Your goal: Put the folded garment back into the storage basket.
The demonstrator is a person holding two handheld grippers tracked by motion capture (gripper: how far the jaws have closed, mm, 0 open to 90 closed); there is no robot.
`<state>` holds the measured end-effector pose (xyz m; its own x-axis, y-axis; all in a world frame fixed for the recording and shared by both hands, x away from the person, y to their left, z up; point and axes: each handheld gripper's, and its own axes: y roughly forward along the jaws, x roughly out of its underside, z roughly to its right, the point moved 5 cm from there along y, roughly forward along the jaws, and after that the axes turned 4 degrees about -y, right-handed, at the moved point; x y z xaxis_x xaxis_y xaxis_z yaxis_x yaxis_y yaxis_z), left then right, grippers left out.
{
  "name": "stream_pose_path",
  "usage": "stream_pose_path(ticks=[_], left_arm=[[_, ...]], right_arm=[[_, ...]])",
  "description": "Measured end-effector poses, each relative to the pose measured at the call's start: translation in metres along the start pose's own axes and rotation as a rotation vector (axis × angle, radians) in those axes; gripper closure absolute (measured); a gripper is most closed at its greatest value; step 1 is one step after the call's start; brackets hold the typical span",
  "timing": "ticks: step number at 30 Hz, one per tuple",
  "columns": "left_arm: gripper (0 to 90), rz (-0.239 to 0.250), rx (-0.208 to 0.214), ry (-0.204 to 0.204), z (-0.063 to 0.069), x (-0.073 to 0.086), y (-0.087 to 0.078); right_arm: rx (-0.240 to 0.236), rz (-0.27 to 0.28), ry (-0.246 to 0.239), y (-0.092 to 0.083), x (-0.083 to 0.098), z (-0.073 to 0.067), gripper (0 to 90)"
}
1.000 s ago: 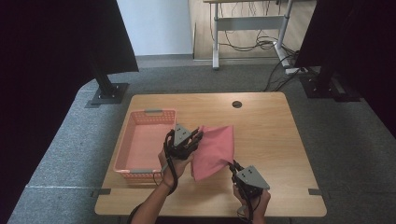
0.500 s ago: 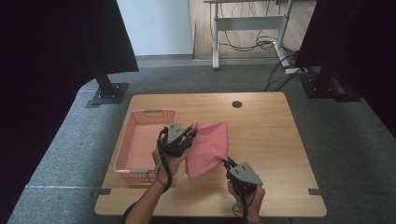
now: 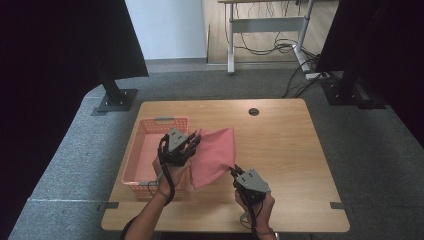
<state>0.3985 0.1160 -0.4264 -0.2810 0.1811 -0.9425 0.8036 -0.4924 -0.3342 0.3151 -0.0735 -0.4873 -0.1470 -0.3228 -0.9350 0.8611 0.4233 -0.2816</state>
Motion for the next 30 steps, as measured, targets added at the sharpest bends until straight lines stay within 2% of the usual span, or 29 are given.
stream_pose_path(ticks=[16, 30], left_arm=[[78.2, 0.007, -0.037, -0.008, -0.027, -0.001, -0.017], [78.2, 0.013, -0.053, -0.007, -0.036, -0.003, -0.025]], right_arm=[[-0.034, 0.010, -0.010, 0.019, -0.016, -0.021, 84.0], [-0.042, 0.016, -0.015, 0.024, -0.024, -0.028, 84.1]])
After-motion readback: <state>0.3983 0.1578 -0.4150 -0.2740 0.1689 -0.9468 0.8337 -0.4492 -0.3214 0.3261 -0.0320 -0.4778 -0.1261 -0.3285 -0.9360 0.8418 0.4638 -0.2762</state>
